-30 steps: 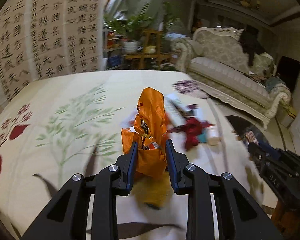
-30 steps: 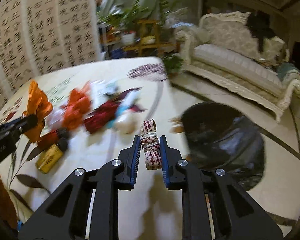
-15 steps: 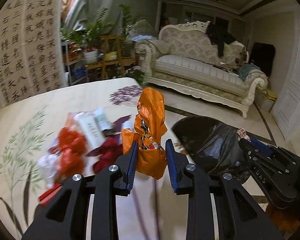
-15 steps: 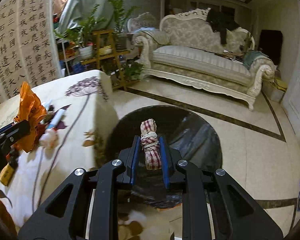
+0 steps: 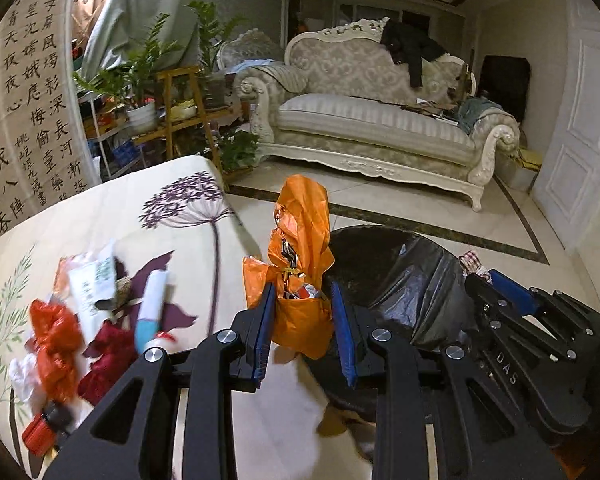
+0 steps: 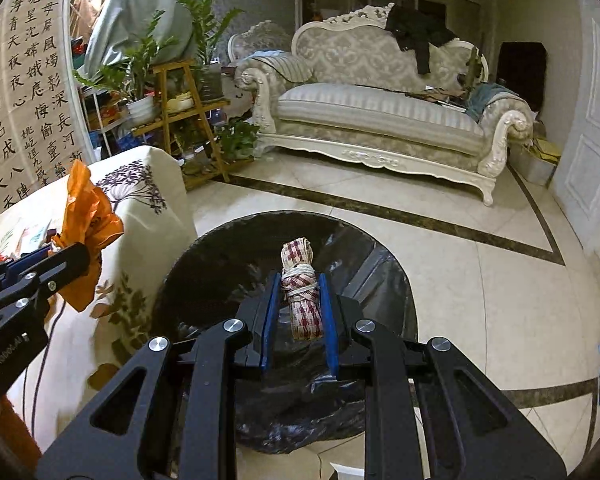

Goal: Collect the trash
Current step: 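Carry both items over the black bin and open both grippers to drop them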

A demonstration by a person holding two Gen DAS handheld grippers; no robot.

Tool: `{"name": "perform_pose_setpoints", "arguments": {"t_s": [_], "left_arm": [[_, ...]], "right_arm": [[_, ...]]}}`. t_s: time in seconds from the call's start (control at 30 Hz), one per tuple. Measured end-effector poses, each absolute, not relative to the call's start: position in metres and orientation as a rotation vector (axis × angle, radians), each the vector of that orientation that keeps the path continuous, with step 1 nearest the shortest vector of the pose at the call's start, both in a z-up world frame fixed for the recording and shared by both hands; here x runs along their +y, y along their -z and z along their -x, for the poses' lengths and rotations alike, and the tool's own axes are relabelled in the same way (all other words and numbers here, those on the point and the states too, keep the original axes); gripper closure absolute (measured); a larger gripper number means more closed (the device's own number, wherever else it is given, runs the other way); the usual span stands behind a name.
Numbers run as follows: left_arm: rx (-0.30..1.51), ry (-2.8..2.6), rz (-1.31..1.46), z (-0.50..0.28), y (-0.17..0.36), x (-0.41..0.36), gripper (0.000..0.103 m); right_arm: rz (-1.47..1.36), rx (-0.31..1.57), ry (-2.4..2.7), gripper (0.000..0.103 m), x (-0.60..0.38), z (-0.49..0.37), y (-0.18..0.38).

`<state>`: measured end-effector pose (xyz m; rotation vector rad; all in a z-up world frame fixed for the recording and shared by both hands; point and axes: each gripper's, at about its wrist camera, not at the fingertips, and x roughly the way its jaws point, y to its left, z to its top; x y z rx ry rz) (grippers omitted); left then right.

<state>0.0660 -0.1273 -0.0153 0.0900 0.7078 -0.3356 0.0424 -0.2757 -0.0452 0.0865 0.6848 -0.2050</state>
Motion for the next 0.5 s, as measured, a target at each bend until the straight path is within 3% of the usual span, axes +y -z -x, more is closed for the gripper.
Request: {"name": "perform_pose_setpoints", "arguments": {"t_s": [0.5], "left_arm": [[0.737,0.317,-0.130,-0.083,0.030,-0.158,0.074]], "right_arm": [[-0.101,0.692,0.222,0.083,-0.288,-0.063,0.053]]}}
